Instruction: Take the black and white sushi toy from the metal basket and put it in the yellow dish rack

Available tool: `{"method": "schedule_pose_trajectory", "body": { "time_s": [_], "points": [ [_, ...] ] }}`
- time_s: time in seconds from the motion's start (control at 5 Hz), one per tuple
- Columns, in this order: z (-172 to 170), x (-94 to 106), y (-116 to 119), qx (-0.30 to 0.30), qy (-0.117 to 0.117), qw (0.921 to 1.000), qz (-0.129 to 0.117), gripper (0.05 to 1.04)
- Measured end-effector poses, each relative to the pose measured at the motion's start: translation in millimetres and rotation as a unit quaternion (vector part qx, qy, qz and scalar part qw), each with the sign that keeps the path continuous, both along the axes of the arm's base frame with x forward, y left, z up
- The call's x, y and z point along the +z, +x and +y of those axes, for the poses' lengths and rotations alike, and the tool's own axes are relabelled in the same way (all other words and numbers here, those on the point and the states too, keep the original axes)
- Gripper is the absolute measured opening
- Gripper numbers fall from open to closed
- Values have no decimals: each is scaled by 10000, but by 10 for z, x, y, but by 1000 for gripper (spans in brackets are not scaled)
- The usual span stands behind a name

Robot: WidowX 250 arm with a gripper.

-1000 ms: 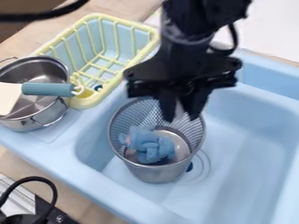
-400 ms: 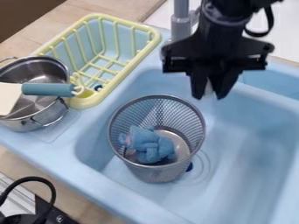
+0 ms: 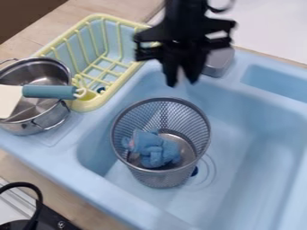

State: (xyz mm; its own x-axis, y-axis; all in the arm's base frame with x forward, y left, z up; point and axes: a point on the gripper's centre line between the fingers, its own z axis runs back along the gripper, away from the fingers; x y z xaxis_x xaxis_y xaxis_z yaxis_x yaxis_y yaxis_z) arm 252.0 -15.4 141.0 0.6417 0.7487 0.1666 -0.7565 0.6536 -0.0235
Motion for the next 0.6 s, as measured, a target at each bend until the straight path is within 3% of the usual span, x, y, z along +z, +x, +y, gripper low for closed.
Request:
{"method": "schedule_pose_trajectory", "body": {
  "time_s": [0.4, 0.6],
  "points": [
    [460, 161, -96, 761, -203, 9969, 72, 276],
    [654, 303, -48, 1074, -274, 9938, -5, 276]
  ]
}}
